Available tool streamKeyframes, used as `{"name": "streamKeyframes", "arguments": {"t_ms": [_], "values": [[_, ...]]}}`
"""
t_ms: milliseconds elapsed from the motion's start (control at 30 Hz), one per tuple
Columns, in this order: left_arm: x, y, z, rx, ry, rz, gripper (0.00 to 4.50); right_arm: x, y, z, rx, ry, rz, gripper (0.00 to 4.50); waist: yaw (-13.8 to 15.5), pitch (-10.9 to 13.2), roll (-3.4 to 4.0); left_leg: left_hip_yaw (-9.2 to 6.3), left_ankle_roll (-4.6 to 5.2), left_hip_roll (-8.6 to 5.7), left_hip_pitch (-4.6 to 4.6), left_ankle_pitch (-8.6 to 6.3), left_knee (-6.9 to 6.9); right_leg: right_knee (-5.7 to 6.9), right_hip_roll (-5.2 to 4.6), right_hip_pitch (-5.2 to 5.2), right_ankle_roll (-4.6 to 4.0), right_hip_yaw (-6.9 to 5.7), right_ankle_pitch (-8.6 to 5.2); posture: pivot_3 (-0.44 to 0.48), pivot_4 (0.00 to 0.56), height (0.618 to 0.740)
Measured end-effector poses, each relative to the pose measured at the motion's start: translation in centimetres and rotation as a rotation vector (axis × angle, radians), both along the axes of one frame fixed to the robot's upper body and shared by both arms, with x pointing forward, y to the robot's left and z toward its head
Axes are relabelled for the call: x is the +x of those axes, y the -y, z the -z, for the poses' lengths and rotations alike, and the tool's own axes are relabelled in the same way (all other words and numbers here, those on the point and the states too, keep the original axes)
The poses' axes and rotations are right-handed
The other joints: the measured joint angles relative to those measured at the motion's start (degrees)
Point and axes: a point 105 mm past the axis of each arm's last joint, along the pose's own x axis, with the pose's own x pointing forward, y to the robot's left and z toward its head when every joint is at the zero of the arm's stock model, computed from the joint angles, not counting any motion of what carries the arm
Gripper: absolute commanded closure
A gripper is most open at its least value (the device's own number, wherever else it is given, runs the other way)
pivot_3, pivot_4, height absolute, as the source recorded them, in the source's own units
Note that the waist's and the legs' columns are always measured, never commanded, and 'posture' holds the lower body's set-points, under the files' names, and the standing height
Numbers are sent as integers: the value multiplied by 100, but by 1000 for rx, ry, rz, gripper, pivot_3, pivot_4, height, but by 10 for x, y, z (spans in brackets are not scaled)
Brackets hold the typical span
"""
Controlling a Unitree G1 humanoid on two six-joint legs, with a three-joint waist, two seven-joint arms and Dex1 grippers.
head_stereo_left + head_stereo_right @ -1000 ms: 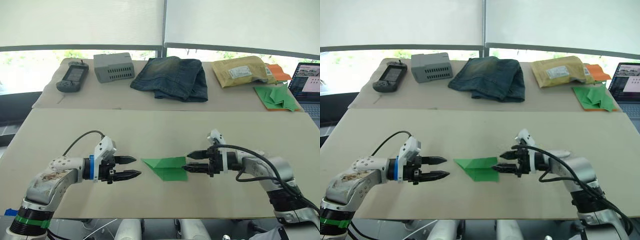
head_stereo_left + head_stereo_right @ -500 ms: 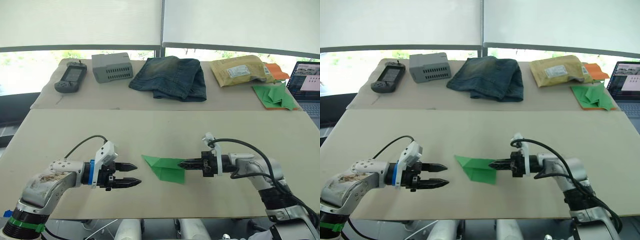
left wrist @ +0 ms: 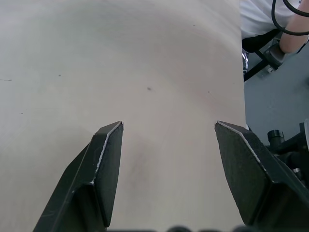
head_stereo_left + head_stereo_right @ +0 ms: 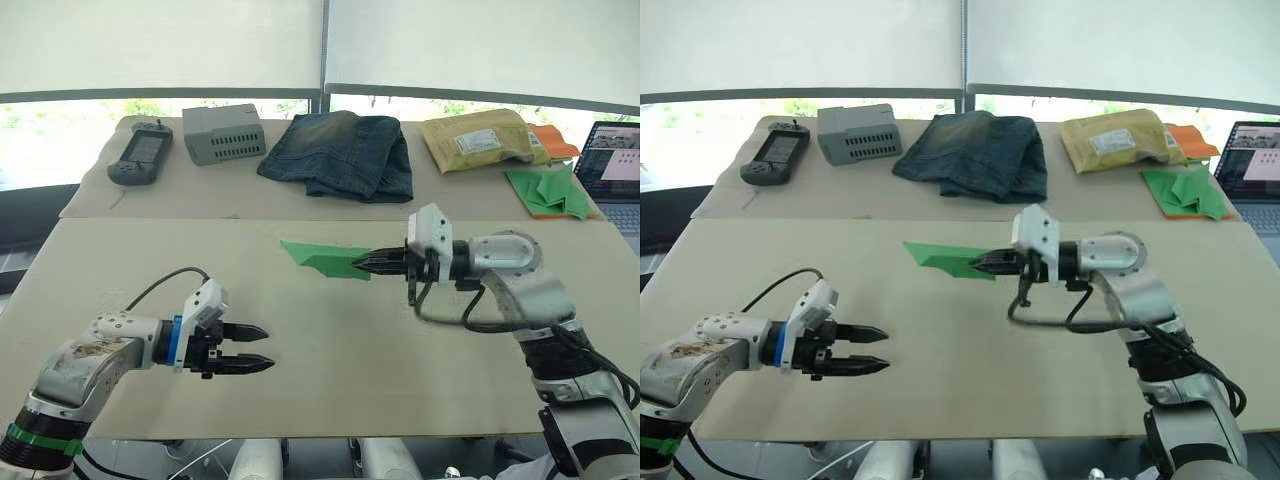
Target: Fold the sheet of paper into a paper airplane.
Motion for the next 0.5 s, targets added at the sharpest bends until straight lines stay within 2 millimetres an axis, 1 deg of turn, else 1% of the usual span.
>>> {"name": "streamKeyframes", "arguments": {"t_ms": [67,100,167,233,333,367,433,500], "values": [[1,-1,2,9,0,-2,1308,-3,-1,10,-119,228,-74,4471,-10,0,0,1,-1,0,0,0,0,0,-1,0,0,1,0,0,150,728],[1,-1,3,12,-4,-4,1308,-6,-1,16,-159,308,-107,4471,-16,1,-1,1,-1,0,0,0,0,1,-1,0,0,1,0,0,150,728],[1,-1,3,12,-1,-2,1308,-10,-1,28,-202,485,-147,4471,-24,1,-2,0,-1,1,1,0,0,4,-1,-1,-4,2,1,0,150,728],[1,-1,3,13,9,0,1308,-19,-1,44,-204,609,-177,4471,-22,1,-2,0,-1,2,2,0,-2,8,-1,-2,-8,2,0,0,150,728],[-1,-1,5,13,0,-2,1308,-37,0,78,-175,638,-199,4471,-40,1,-1,5,-2,1,2,0,0,19,-3,-7,-31,14,11,0,150,728],[-1,-2,6,13,-2,-3,1308,-41,1,85,-180,645,-207,4471,-45,1,-1,7,-2,0,4,1,1,20,-3,-7,-33,16,13,0,150,728],[-3,-2,7,14,-9,-3,1308,-48,2,94,-197,691,-241,4471,-66,1,-1,9,-2,1,9,1,6,21,-1,-6,-23,17,8,0,150,728],[-3,-3,8,25,-8,2,1308,-49,3,96,-198,722,-248,4471,-76,1,-1,11,-3,1,16,1,5,22,2,-2,-22,16,7,0,150,728]]}}
